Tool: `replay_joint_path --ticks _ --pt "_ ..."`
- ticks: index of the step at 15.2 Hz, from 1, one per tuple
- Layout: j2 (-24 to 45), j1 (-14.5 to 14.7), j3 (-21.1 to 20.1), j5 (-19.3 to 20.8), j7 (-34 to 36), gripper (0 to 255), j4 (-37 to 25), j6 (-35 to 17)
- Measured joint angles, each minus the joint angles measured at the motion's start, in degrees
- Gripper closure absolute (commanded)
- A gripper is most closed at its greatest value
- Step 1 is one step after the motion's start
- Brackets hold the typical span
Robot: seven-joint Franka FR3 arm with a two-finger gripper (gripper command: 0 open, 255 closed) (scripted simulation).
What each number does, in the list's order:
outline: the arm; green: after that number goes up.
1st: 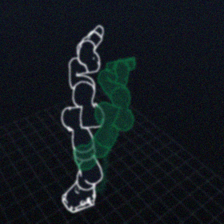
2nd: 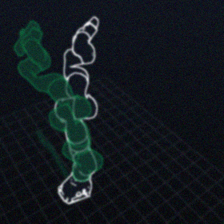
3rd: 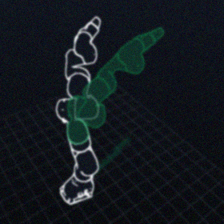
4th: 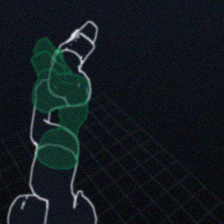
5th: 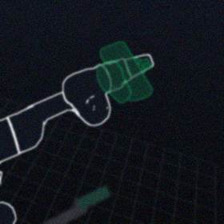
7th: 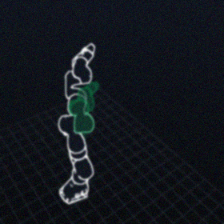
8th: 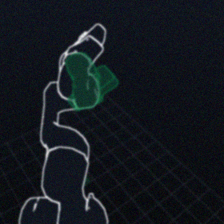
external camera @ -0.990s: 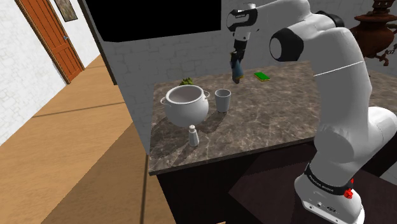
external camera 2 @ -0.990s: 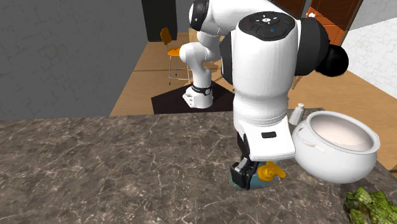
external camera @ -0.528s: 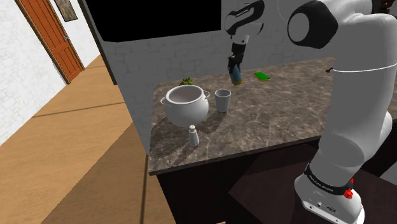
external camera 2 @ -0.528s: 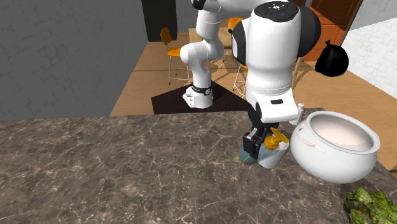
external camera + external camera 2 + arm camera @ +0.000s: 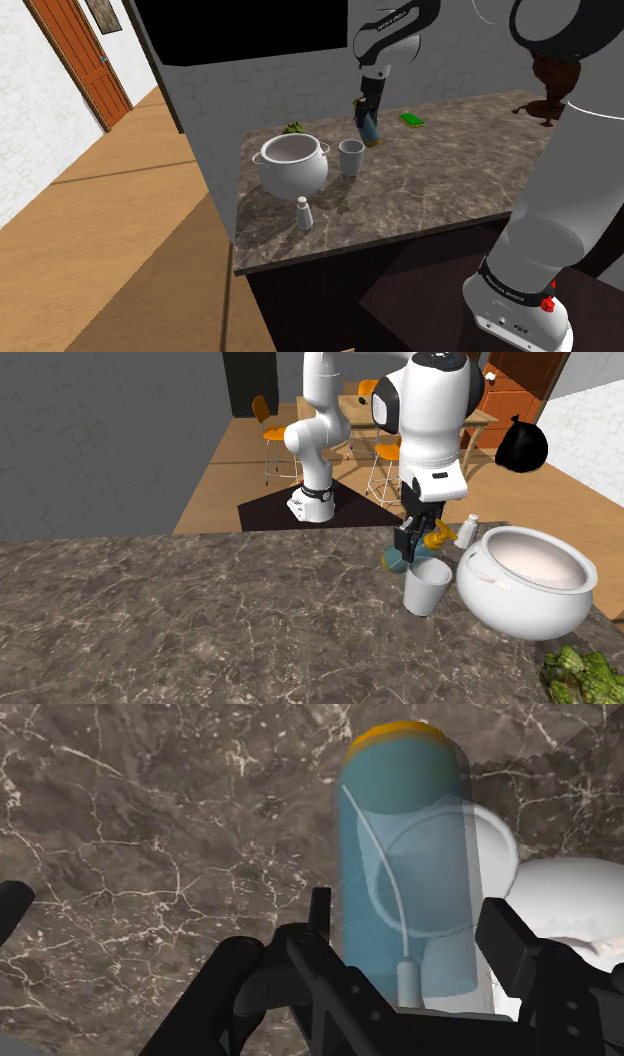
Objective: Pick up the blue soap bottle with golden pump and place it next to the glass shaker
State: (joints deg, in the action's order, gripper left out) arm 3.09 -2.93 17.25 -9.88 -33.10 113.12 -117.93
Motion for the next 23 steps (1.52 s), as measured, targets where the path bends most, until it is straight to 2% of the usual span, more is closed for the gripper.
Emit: replay_joint_path --ticks 12,17,23 --pt "-18.25 5.94 -8.28 4.31 15.98 255 20.58 -4.66" --pt "-25.05 8.31 -13.14 4.03 23.06 255 27.23 -5.26" --pt "-28.71 11.49 -18.76 2.26 30.57 255 30.89 -6.03"
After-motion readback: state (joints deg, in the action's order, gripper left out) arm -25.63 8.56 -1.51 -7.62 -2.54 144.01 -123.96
